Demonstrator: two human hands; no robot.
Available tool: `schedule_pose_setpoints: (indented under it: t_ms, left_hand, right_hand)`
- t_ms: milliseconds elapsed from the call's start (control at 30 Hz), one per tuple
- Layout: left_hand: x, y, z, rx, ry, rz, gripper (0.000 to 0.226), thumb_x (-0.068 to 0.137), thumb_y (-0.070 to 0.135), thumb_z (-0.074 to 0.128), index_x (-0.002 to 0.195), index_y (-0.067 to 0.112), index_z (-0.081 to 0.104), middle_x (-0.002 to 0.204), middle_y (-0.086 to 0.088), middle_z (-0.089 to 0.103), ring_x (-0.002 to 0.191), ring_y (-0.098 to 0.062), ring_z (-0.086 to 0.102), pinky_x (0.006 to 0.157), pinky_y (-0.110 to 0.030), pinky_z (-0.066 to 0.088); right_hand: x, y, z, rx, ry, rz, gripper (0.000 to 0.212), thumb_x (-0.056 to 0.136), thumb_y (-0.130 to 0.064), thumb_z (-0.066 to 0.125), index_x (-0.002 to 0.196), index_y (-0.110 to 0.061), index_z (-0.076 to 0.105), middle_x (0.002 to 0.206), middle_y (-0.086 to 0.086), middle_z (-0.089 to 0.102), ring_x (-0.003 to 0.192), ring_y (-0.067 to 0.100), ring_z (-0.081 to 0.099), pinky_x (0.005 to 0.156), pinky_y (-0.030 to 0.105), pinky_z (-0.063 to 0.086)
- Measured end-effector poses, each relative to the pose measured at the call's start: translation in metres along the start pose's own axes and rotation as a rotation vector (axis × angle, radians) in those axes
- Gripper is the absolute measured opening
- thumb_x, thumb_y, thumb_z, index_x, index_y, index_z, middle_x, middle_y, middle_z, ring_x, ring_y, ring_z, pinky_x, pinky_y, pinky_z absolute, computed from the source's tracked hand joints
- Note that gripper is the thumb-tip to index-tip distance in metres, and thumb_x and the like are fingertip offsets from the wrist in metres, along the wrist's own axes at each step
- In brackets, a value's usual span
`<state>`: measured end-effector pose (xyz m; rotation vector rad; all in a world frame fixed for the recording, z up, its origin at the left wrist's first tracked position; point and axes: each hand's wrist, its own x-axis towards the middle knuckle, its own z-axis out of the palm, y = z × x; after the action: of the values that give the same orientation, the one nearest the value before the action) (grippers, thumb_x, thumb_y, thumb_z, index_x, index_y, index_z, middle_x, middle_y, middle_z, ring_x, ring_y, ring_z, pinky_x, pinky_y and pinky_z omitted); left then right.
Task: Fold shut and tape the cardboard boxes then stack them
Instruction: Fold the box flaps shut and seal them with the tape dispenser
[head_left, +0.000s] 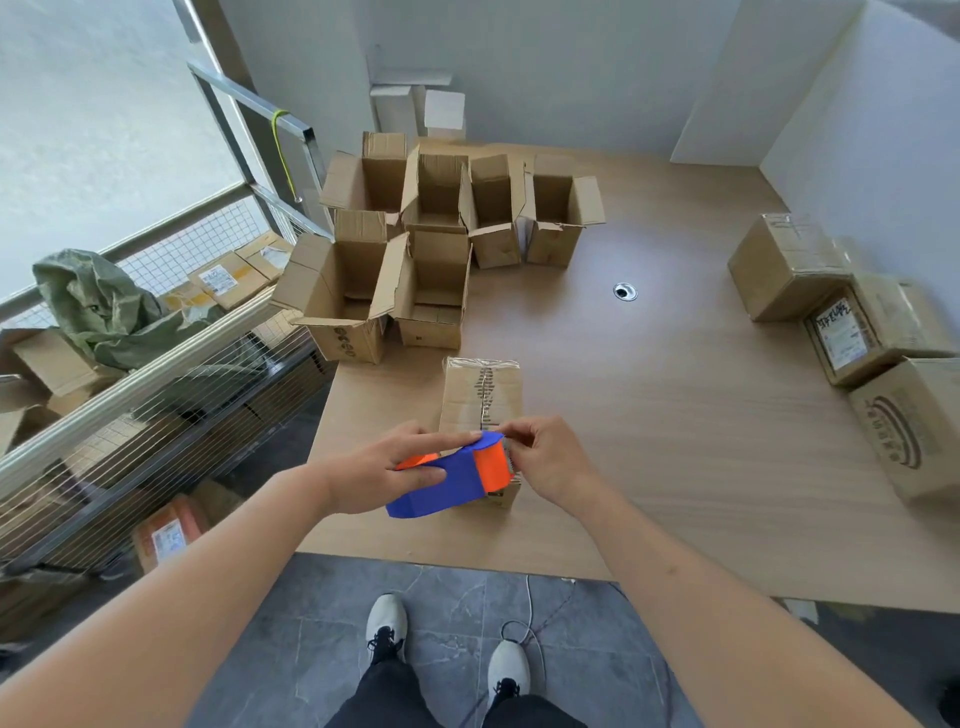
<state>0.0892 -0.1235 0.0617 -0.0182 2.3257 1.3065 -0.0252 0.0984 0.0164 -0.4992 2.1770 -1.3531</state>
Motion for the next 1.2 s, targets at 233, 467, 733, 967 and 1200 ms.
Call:
schedule_pose_setpoints:
  t_ms: [233, 467, 733, 967, 1200]
  left_hand:
    - [-0.019, -0.04, -0.024, 0.112, -0.103, -0.079, 0.052, 0.11, 0.028, 0.046, 0.146, 0.064, 0.035, 0.143, 0.018, 0.049, 0.13, -0.007, 0.045, 0.112, -0.036, 0.035]
    - [-0.017, -0.05, -0.041, 0.107, -0.176, -0.086, 0.051, 0.11, 0.029, 0.046, 0.142, 0.069, 0.037, 0.137, 0.04, 0.048, 0.122, 0.008, 0.048, 0.101, -0.028, 0.04]
    - [-0.014, -0.056, -0.043, 0.095, -0.204, -0.049, 0.052, 0.11, 0.027, 0.047, 0.142, 0.067, 0.04, 0.142, 0.039, 0.046, 0.129, 0.007, 0.044, 0.106, -0.027, 0.037]
    - [-0.014, -0.066, -0.054, 0.128, -0.226, -0.087, 0.047, 0.109, 0.032, 0.047, 0.142, 0.065, 0.041, 0.142, 0.037, 0.047, 0.131, 0.004, 0.045, 0.112, -0.038, 0.037]
    - [-0.008, -0.08, -0.061, 0.178, -0.21, -0.15, 0.045, 0.107, 0.041, 0.046, 0.141, 0.07, 0.037, 0.144, 0.026, 0.046, 0.131, -0.008, 0.046, 0.113, -0.049, 0.037]
  right_hand:
    - [-0.023, 0.035, -0.006, 0.183, 0.269, 0.17, 0.009, 0.091, -0.007, 0.075, 0.085, -0.011, 0.08, 0.067, 0.005, 0.071, 0.057, 0.015, 0.063, 0.063, 0.028, 0.059]
    - [-0.031, 0.046, 0.012, 0.182, 0.409, 0.198, 0.01, 0.089, -0.009, 0.077, 0.085, -0.017, 0.082, 0.07, 0.002, 0.075, 0.054, 0.011, 0.061, 0.059, 0.027, 0.06]
    - [-0.034, 0.058, 0.018, 0.18, 0.429, 0.239, 0.02, 0.089, -0.013, 0.079, 0.077, -0.029, 0.08, 0.07, -0.005, 0.075, 0.053, 0.009, 0.064, 0.059, 0.027, 0.06]
    - [-0.038, 0.073, -0.003, 0.173, 0.467, 0.284, 0.015, 0.089, -0.01, 0.078, 0.08, -0.022, 0.081, 0.07, -0.003, 0.075, 0.056, 0.011, 0.065, 0.061, 0.03, 0.062]
    - [-0.034, 0.075, 0.003, 0.238, 0.415, 0.286, 0.011, 0.089, -0.009, 0.078, 0.088, -0.019, 0.082, 0.073, 0.0, 0.076, 0.054, 0.014, 0.064, 0.056, 0.028, 0.059]
